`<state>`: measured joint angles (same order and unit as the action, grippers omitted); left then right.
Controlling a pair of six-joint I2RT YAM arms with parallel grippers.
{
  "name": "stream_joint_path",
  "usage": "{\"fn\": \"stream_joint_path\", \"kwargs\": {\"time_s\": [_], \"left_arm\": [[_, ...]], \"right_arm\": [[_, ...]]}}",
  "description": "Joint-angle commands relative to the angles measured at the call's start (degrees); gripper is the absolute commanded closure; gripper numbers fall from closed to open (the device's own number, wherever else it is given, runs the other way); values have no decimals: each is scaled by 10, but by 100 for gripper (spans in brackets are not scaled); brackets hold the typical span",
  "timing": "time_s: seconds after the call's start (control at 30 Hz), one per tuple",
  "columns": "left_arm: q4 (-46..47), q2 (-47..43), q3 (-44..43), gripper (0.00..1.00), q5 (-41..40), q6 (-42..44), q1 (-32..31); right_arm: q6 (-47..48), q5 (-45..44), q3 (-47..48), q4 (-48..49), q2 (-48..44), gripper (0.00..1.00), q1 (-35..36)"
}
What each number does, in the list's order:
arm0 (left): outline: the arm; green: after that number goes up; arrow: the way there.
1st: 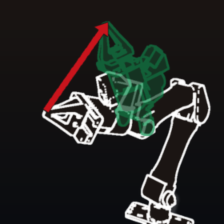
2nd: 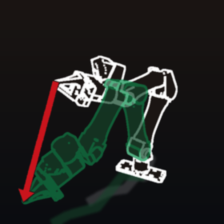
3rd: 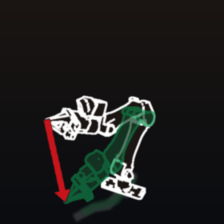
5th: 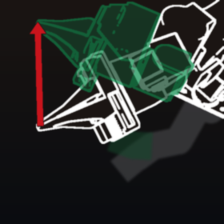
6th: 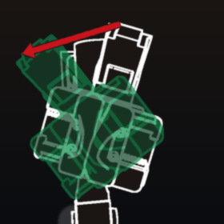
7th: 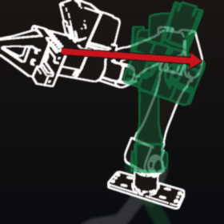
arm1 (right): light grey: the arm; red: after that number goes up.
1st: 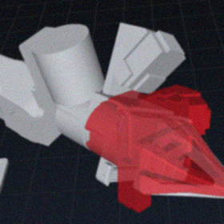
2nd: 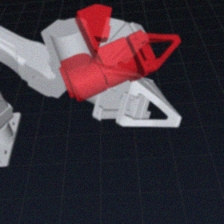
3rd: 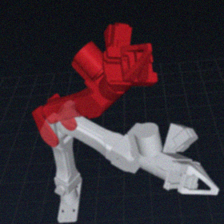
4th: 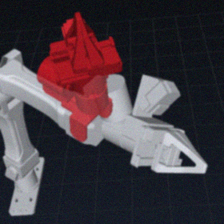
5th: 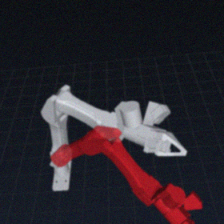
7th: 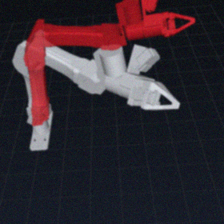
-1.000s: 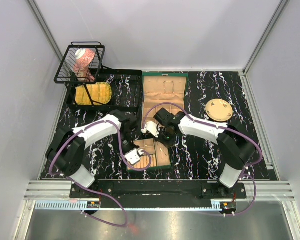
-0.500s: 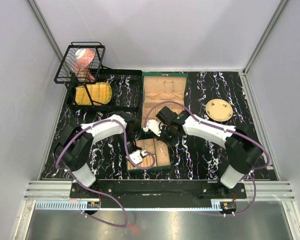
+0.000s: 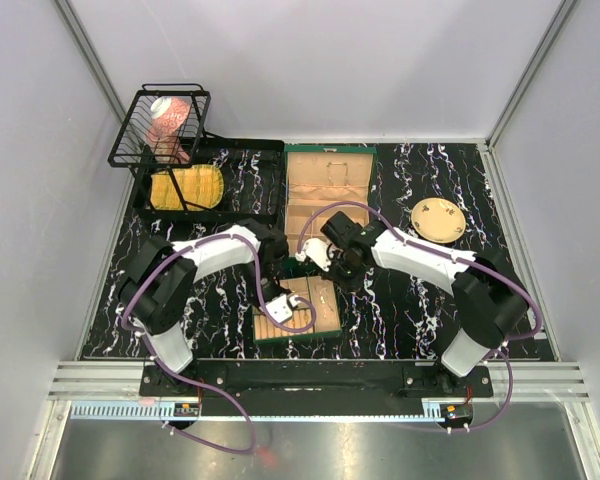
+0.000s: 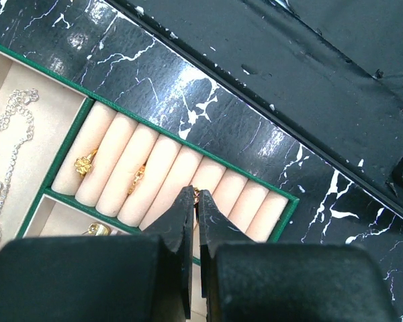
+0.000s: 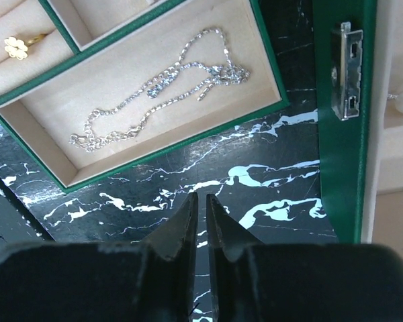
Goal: Organize the mixed jewelry
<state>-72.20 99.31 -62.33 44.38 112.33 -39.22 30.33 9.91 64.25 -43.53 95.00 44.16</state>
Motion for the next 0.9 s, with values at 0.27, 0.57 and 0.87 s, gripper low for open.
{"fn": "stream_joint_path", "kwargs": {"time_s": [0.27,0.57,0.87], "left_arm": [[-1,12,-27,100,47,424,-3],[7,22,-23,100,48,424,-11],[-26,-1,-17,100,64,420,-6]], "right_arm": [[-9,9,-1,-8,-33,85,-33],[-18,14,-11,-9,-58,85,-56],[-25,27,-6,-9,-80,85,-84]]}}
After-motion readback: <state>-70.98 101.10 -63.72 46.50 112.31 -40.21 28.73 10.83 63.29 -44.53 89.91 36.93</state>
